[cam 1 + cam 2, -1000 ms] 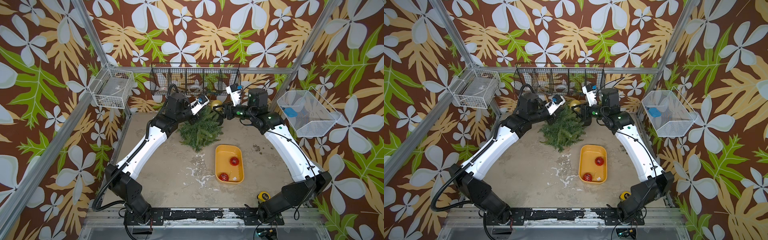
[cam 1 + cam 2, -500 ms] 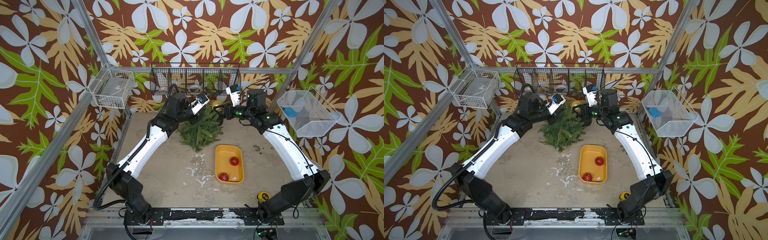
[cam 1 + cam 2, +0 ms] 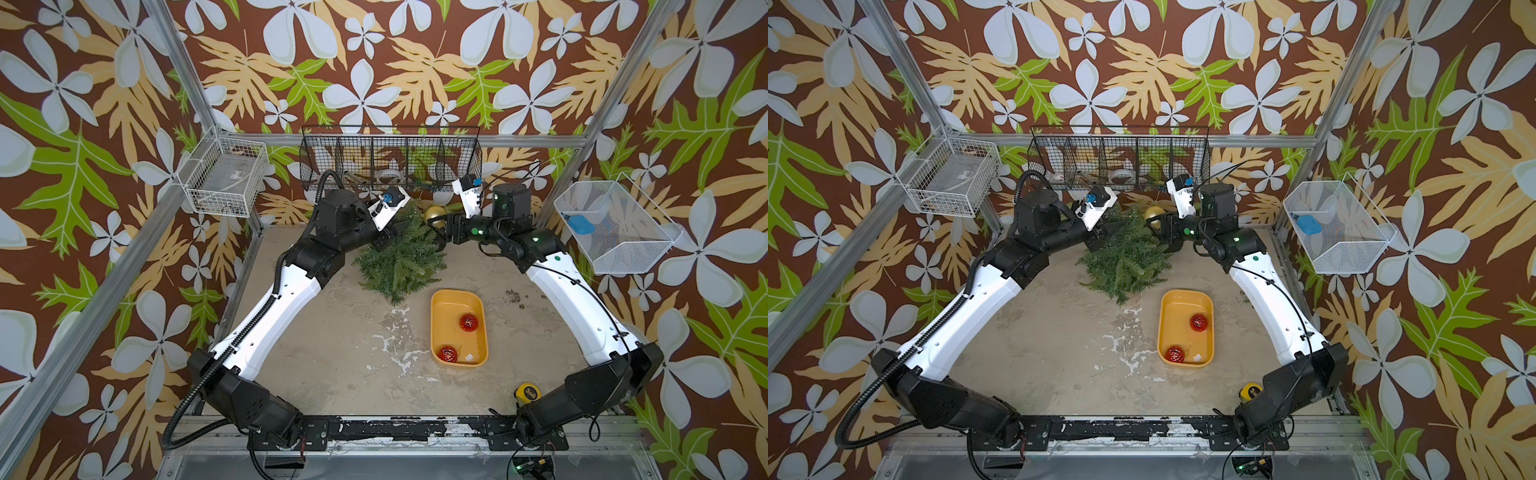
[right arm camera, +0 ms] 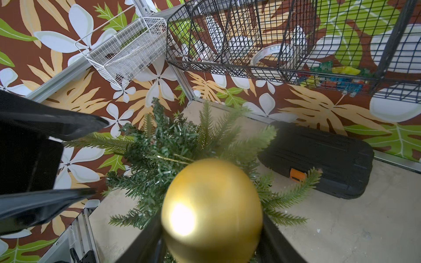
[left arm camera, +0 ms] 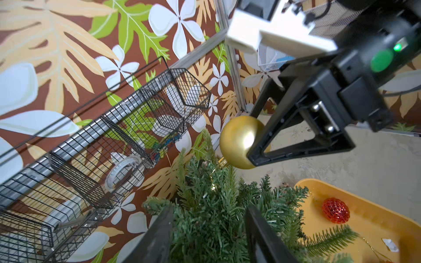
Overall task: Decorate the small christmas tree with ornaments
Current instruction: Hang an ornament on the christmas tree.
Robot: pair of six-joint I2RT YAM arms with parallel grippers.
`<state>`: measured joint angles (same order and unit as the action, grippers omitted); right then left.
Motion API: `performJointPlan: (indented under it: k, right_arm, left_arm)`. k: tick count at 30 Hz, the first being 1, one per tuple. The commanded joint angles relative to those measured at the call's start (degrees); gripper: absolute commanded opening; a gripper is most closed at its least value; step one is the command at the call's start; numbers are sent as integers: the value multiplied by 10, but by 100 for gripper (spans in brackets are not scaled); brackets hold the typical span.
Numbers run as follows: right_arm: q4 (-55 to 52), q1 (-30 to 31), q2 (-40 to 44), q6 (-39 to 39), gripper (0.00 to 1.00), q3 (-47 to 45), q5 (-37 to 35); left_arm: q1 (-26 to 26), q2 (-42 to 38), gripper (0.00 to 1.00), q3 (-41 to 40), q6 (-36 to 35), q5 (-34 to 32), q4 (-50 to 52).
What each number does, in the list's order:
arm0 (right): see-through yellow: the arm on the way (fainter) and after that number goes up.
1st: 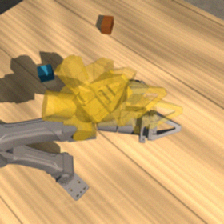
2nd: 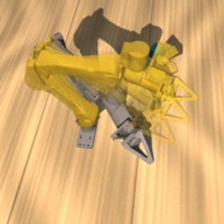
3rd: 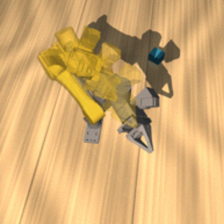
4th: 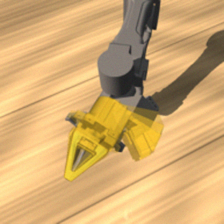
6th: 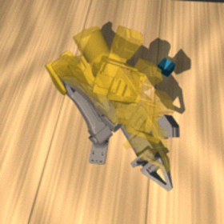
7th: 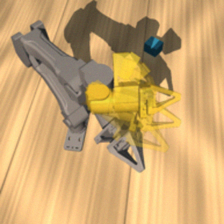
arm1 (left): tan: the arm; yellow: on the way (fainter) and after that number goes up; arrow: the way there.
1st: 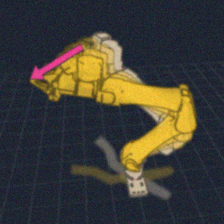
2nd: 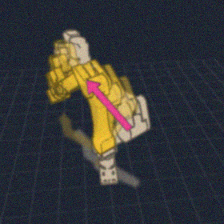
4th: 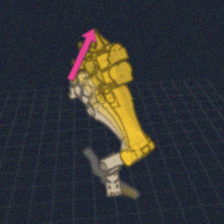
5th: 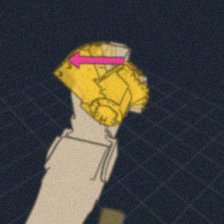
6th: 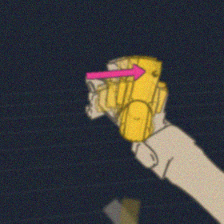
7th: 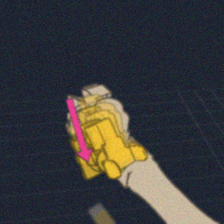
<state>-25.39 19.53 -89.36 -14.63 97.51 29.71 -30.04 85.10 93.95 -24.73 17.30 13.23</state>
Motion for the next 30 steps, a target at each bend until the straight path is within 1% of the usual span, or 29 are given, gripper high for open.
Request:
performJointPlan:
  k: [1,3,7,13,17,22,25,27,30]
  right_arm:
    - [23,1,6,-8,70,-3,-6]
    - [20,0,10,-7,72,-5,-13]
    - [13,1,20,-1,73,-10,-39]
    - [-6,1,40,11,73,-15,-75]
    - [-22,1,64,16,71,-34,-83]
    - [-58,1,101,30,71,-68,-116]
    - [-88,0,127,37,70,-94,-148]
    - [-109,1,144,42,70,-119,-163]
    - [-152,1,162,46,69,-155,-206]
  left_arm:
    - [-1,-19,55,-11,34,14,-55]
    - [0,-32,56,-18,45,19,-66]
    - [0,-60,58,-39,67,22,-88]
    - [0,-112,59,-98,98,-4,-116]
    - [0,-165,59,-169,127,-17,-140]
    - [0,-236,59,-254,148,-29,-134]
    - [-1,-299,60,-341,148,-29,-141]
    - [0,-335,60,-390,152,-44,-141]
    - [0,-381,60,-457,147,-58,-139]
